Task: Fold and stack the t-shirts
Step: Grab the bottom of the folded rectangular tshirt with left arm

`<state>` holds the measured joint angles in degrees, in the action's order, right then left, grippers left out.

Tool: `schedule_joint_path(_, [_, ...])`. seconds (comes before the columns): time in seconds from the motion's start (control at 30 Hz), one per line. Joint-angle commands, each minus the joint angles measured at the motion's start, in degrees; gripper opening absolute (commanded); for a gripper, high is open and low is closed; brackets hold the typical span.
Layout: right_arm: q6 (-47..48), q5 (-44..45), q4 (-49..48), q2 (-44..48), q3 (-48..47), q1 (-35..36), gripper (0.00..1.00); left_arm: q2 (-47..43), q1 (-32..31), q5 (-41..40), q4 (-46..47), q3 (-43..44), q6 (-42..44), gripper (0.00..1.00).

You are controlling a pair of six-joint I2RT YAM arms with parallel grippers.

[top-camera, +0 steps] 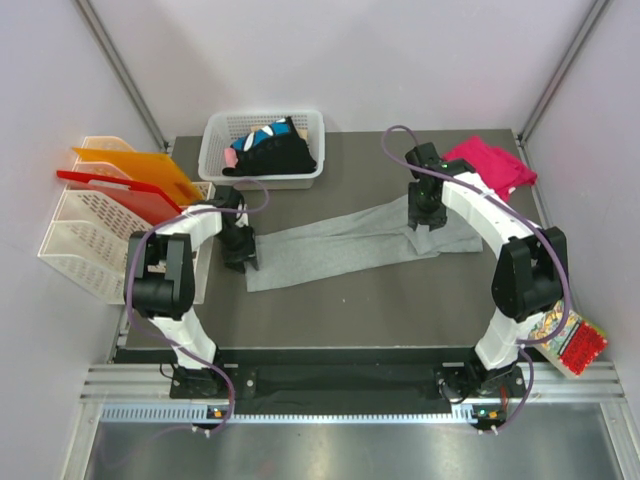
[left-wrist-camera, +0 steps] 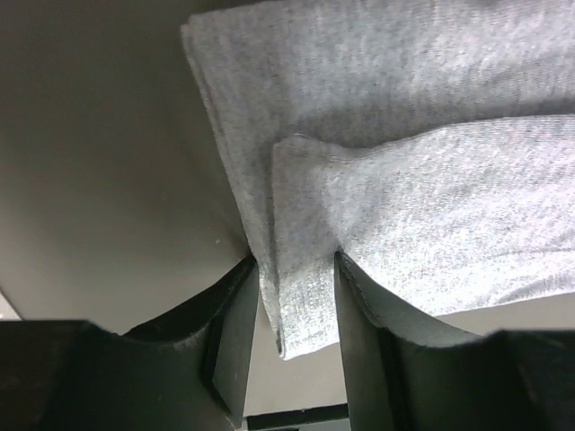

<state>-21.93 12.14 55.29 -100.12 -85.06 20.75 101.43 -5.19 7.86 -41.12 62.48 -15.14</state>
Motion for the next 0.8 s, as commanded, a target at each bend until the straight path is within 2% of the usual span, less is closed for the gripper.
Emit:
schedule_joint_path(0.0, [-0.65, 0.08, 0.35, 3.79, -0.02, 0.87, 0.41, 6.06, -0.35, 3.74, 7.11, -2.36, -0.25, 0.45])
schedule_joint_path(0.3, [-1.18, -0.80, -0.27, 3.70, 0.60, 1.13, 0.40, 6.50, -0.35, 4.71, 7.20, -2.27, 0.11, 0.42])
schedule_joint_path(0.53, [-1.09, -0.72, 0.87, 3.00, -2.04, 1.57, 0.40, 7.56, -0.35, 4.54, 7.82, -2.10, 0.19, 0.15])
schedule_joint_path(0.57, [-1.01, -0.45, 1.14, 2.74, -2.30, 1.57, 0.40, 7.82, -0.35, 4.54, 7.81, -1.92, 0.19, 0.06])
schedule_joint_path(0.6, [-0.92, -0.45, 1.49, 2.65, -2.92, 1.57, 0.40, 7.91, -0.35, 4.36, 7.64, -1.83, 0.19, 0.01])
schedule_joint_path(0.77, [-0.74, -0.10, 2.10, 2.64, -3.80, 1.57, 0.40, 5.98, 0.27, 3.57, 6.67, -1.39, 0.46, 0.00])
